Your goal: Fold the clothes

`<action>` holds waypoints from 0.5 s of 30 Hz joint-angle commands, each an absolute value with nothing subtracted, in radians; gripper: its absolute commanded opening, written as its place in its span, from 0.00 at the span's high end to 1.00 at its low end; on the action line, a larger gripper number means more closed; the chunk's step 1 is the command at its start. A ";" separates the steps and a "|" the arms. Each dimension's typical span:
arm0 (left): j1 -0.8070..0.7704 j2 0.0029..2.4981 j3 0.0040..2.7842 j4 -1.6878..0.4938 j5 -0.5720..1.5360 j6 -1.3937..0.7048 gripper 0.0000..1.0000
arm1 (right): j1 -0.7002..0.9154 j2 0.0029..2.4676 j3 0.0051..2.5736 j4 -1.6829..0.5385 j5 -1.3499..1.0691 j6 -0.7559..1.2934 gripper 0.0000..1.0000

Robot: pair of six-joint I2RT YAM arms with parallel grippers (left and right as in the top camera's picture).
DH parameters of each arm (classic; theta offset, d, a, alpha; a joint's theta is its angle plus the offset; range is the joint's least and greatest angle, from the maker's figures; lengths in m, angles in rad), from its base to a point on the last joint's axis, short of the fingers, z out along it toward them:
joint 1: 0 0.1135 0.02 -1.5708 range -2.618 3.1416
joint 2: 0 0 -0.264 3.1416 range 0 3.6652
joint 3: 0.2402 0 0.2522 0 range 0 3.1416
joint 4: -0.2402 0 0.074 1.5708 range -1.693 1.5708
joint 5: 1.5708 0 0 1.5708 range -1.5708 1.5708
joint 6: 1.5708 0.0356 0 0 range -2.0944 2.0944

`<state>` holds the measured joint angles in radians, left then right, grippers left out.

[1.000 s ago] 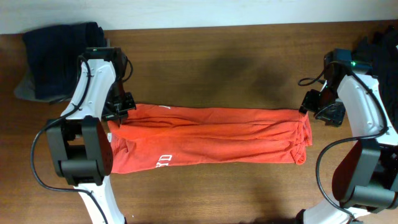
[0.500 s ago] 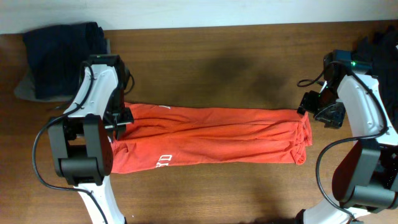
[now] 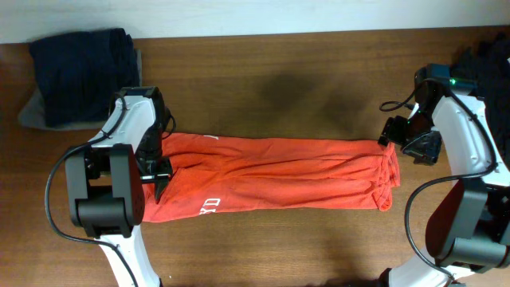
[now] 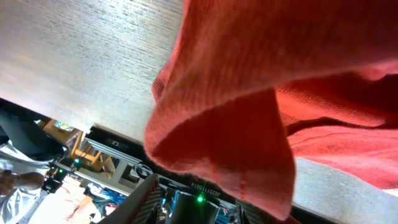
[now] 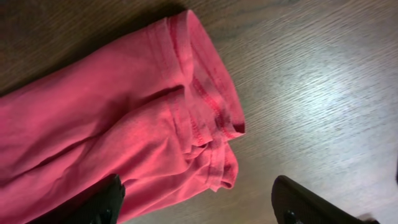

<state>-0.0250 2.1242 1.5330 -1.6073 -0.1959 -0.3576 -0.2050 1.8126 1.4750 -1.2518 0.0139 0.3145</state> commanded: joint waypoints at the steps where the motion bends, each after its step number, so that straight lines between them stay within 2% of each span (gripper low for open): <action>1: -0.023 2.094 1.573 -1.604 -0.207 -0.342 0.64 | -0.204 1.789 1.470 -1.250 -0.038 0.319 0.19; 4: -0.023 2.074 1.629 -1.607 -0.195 -0.343 0.68 | -0.204 1.789 1.470 -1.245 -0.117 0.294 0.19; 8: -0.023 2.017 1.692 -1.573 -0.195 -0.343 0.66 | -0.203 1.789 1.470 -1.216 -0.287 0.233 0.14; 10: -0.023 1.986 1.695 -1.535 -0.187 -0.343 0.54 | -0.202 1.789 1.470 -1.196 -0.335 0.233 0.13; 12: -0.023 1.969 1.695 -1.505 -0.170 -0.343 0.32 | -0.195 1.789 1.470 -1.182 -0.336 0.237 0.11; 15: -0.023 1.971 1.694 -1.477 -0.142 -0.342 0.27 | -0.167 1.792 1.470 -1.172 -0.310 0.273 0.10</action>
